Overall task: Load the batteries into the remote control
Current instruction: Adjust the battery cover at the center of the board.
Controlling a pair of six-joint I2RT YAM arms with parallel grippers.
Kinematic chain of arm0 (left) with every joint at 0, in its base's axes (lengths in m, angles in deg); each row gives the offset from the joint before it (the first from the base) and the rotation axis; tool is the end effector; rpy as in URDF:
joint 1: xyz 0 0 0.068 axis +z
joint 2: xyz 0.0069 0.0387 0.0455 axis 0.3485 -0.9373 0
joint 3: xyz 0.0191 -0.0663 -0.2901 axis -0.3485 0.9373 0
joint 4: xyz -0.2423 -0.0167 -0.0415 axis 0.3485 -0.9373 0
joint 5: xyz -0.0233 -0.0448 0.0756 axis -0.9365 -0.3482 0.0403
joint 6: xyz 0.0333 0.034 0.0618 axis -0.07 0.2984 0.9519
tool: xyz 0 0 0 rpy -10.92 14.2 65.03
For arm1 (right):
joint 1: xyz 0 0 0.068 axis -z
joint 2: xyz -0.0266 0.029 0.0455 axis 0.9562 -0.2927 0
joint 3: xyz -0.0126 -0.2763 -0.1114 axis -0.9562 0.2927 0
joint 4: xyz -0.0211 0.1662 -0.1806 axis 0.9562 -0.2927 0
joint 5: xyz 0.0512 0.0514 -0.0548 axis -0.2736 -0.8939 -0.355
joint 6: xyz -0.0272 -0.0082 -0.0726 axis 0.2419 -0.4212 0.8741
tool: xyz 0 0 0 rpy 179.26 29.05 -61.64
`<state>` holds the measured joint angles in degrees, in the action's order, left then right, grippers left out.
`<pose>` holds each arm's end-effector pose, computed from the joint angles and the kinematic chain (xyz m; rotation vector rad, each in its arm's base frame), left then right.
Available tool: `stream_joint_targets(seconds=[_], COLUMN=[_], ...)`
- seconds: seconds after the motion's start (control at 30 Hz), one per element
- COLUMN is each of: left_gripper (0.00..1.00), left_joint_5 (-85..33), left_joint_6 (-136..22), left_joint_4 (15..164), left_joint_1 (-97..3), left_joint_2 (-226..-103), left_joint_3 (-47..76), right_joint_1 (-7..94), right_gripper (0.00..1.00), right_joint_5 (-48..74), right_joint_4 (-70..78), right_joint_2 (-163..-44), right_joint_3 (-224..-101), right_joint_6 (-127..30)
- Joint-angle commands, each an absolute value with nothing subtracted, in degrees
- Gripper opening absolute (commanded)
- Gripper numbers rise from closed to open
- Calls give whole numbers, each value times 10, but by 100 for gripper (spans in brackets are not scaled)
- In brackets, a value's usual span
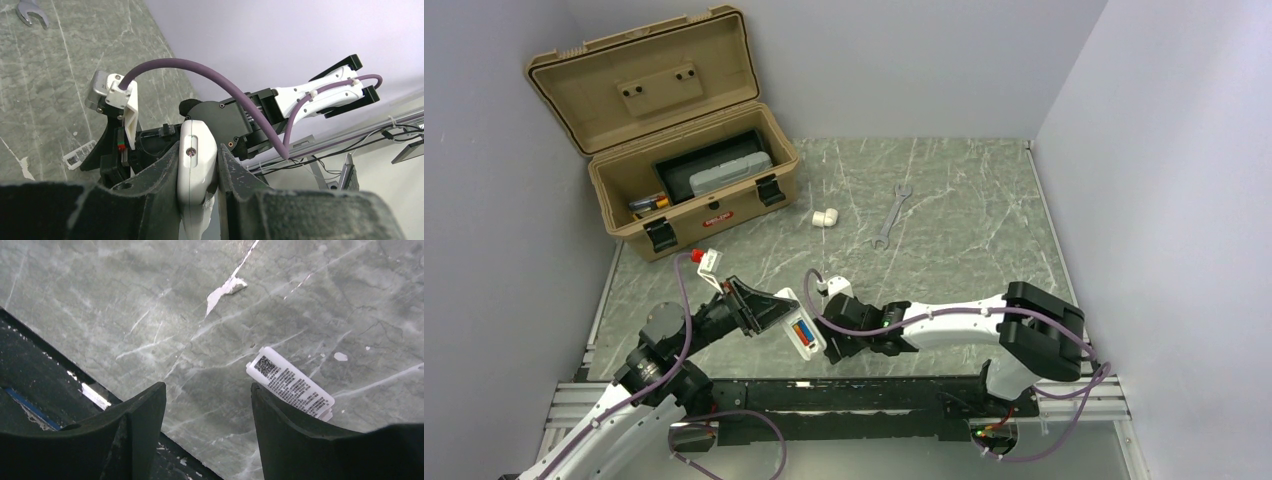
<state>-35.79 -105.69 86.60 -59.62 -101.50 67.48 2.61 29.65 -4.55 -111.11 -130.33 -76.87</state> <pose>0.0599 -0.0756 0.2743 -0.0153 1.7145 -1.5863 0.1095 0.2765 0.1694 -0.7239 2.4935 0.5390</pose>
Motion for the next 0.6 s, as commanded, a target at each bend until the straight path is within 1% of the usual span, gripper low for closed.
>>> stream_joint_targets(seconds=[0.0, 0.23, 0.4, 0.57], left_gripper=[0, 0, 0, 0], left_joint_5=[-361, -361, -359, -357], left_joint_6=[-1054, -1054, -1056, -1052], left_joint_4=[907, 908, 909, 896], left_joint_1=[-598, -598, -598, -598], left_joint_2=[-1019, -1018, -1016, -1013], left_joint_3=[653, 656, 659, 654], right_joint_1=[36, 38, 39, 39], right_gripper=[66, 67, 70, 71], right_joint_5=[317, 361, 388, 390], right_joint_4=[-51, -91, -110, -105], right_joint_2=[-1141, -1157, -1159, -1157], right_joint_3=[-1309, -1322, -1327, -1341], right_joint_6=[-781, -782, -784, -771])
